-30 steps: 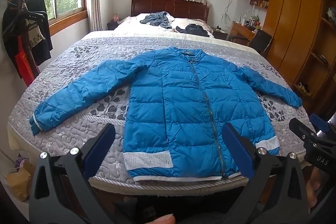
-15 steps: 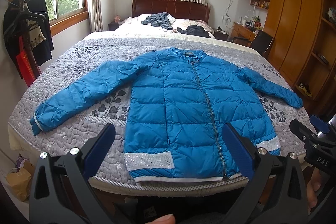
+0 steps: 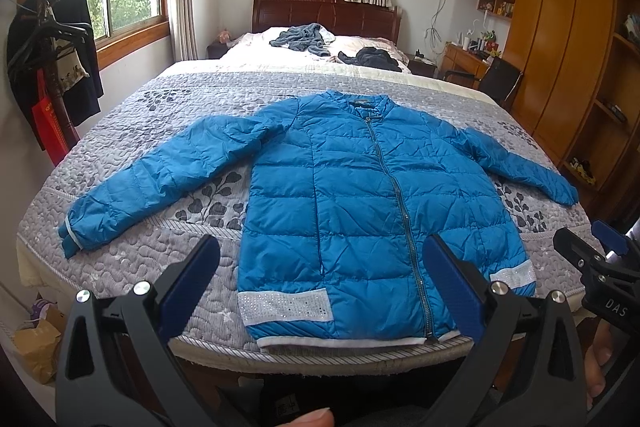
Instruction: Fold large clothes
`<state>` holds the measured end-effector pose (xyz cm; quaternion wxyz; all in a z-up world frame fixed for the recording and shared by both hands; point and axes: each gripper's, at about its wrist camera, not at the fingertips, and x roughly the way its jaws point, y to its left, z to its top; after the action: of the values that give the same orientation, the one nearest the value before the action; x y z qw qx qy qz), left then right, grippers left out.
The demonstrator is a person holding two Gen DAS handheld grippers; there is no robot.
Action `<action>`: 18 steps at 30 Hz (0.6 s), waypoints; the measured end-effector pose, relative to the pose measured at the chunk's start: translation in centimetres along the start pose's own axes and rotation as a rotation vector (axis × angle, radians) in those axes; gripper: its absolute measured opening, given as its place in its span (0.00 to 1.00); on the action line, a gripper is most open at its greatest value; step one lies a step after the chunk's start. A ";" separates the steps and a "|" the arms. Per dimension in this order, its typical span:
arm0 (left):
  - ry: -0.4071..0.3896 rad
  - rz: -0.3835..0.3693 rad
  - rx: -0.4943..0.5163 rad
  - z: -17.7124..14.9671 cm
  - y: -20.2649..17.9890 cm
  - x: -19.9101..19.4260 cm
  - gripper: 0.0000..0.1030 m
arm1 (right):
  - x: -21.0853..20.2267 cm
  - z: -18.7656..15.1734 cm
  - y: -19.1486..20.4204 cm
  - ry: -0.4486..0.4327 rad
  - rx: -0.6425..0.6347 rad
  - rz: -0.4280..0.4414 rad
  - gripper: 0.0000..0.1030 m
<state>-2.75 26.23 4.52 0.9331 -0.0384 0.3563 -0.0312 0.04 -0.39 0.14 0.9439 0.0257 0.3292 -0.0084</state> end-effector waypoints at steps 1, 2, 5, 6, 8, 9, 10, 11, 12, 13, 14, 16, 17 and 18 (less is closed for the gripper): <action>-0.001 -0.002 -0.001 -0.1 0.0 0.0 0.97 | 0.0 0.0 0.0 0.000 -0.001 -0.001 0.96; -0.002 -0.001 -0.002 -0.1 0.1 0.1 0.97 | 0.0 -0.2 0.2 -0.001 -0.002 -0.002 0.96; -0.002 0.002 -0.001 -0.2 0.2 0.1 0.97 | 0.0 -0.3 0.3 0.000 -0.001 -0.001 0.96; -0.003 0.003 -0.001 -0.2 0.2 0.2 0.97 | 0.0 -0.3 0.3 -0.001 -0.001 -0.001 0.96; -0.002 0.002 -0.001 -0.2 0.2 0.1 0.97 | 0.0 -0.3 0.3 0.000 -0.001 -0.001 0.96; -0.002 0.002 -0.001 -0.2 0.2 0.1 0.97 | 0.0 -0.3 0.3 0.000 0.000 -0.001 0.96; -0.002 0.002 -0.001 -0.2 0.2 0.1 0.97 | 0.0 -0.3 0.3 0.000 -0.001 -0.001 0.96; -0.002 0.002 0.000 -0.2 0.1 0.1 0.97 | 0.0 -0.3 0.3 0.000 -0.001 -0.001 0.96; -0.003 0.003 0.000 -0.2 0.2 0.1 0.97 | 0.0 -0.3 0.3 0.000 -0.001 -0.001 0.96; -0.002 0.002 0.000 -0.2 0.2 0.1 0.97 | 0.0 -0.3 0.3 0.000 0.000 0.000 0.96; -0.003 0.002 -0.001 -0.2 0.2 0.2 0.97 | 0.0 -0.3 0.3 0.000 -0.001 0.000 0.96; -0.002 0.003 0.000 -0.2 0.2 0.2 0.97 | 0.0 -0.3 0.3 -0.001 0.000 -0.001 0.96; -0.001 0.002 0.001 -0.2 0.2 0.2 0.97 | 0.0 -0.3 0.3 0.000 0.000 0.000 0.96; -0.001 0.004 0.000 -0.2 0.2 0.2 0.97 | 0.0 -0.3 0.3 0.000 0.000 0.000 0.96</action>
<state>-2.73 26.41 4.23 0.9333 -0.0375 0.3558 -0.0292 -0.08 -0.11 -0.07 0.9439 0.0259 0.3292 -0.0083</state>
